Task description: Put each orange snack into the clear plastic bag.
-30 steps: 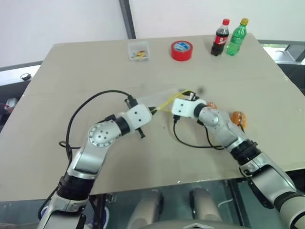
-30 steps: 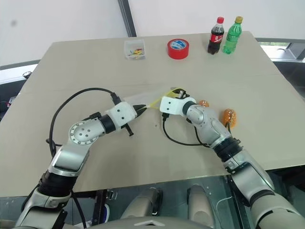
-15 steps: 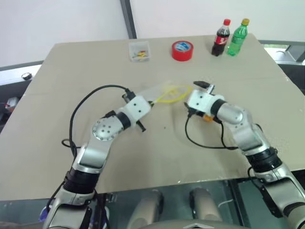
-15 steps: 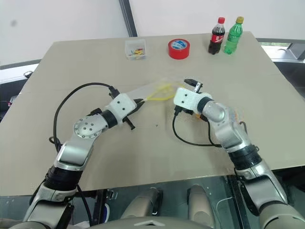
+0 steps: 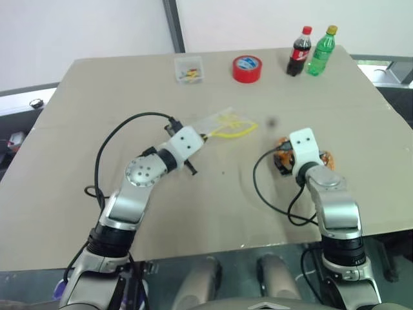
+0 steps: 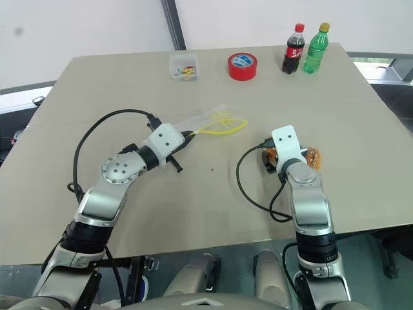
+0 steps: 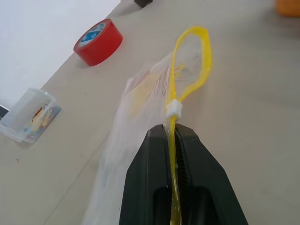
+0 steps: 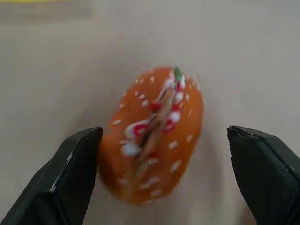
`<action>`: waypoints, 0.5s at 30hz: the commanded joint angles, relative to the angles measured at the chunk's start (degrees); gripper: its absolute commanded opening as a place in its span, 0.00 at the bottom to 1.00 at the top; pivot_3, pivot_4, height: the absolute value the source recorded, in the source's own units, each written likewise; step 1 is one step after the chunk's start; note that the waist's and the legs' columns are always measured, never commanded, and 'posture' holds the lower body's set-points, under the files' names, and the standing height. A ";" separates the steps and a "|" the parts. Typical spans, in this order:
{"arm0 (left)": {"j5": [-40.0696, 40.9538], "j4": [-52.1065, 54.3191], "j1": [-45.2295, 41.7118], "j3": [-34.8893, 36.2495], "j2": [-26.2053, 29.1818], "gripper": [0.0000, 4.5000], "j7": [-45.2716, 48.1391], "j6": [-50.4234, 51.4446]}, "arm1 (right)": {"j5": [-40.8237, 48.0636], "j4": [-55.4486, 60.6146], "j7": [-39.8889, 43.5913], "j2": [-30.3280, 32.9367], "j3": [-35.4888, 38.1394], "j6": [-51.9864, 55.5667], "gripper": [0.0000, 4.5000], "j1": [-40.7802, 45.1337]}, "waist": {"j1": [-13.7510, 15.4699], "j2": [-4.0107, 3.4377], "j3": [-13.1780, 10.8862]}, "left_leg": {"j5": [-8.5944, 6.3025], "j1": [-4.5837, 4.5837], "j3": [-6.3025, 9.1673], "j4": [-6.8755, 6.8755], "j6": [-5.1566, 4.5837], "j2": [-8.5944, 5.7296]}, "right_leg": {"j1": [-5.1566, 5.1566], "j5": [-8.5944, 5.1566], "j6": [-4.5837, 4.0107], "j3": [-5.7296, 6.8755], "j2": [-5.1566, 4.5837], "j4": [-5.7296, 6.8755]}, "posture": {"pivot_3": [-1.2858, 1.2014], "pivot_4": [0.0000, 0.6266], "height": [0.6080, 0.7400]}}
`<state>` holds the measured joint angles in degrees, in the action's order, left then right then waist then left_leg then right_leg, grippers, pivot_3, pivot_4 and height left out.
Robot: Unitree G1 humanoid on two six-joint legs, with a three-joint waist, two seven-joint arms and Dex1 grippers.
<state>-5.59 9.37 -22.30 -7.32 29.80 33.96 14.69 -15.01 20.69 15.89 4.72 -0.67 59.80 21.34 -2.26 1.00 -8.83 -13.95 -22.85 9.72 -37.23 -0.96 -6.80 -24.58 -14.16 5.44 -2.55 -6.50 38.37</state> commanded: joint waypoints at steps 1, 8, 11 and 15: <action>0.09 0.31 -0.57 0.61 0.25 0.00 -0.21 -1.08 | 2.34 0.35 -2.85 -1.99 2.73 -0.28 0.97 0.49 | -0.02 0.00 0.00 | 0.00 0.00 0.00 0.00 0.00 0.00 | 0.00 0.00 0.00 0.00 0.00 0.00 | 0.52 0.24 1.00; 0.38 -0.84 -0.82 1.25 0.52 0.00 -0.29 -1.83 | 5.26 1.03 -1.11 1.81 0.59 -4.92 0.50 0.66 | -0.03 -0.01 0.00 | 0.00 0.00 -0.01 0.00 0.00 -0.01 | 0.00 0.00 0.00 0.01 0.00 0.00 | 0.52 0.24 1.00; 0.40 -0.99 -0.70 1.34 0.54 0.00 -0.36 -2.15 | 8.57 2.57 2.31 2.93 -1.58 -7.39 0.50 1.11 | -0.21 0.00 0.00 | 0.00 0.00 -0.01 0.00 0.00 0.00 | 0.00 0.00 0.00 0.00 0.00 0.00 | 0.52 0.24 1.00; 0.56 -0.15 0.20 1.35 0.38 0.00 -0.43 -2.44 | 13.79 2.60 8.18 3.47 -6.18 -10.39 0.50 2.66 | -0.31 0.00 0.00 | 0.00 0.01 -0.01 0.00 0.00 0.01 | 0.00 0.00 0.00 0.00 0.01 0.00 | 0.52 0.24 1.00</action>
<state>-5.42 7.51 -22.21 -7.26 29.86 33.98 13.36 -3.41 20.96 22.11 8.46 -5.08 51.53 22.38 -2.57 1.00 -8.83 -13.95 -22.84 9.70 -37.23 -0.96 -6.79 -24.58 -14.16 5.44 -2.55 -6.49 38.37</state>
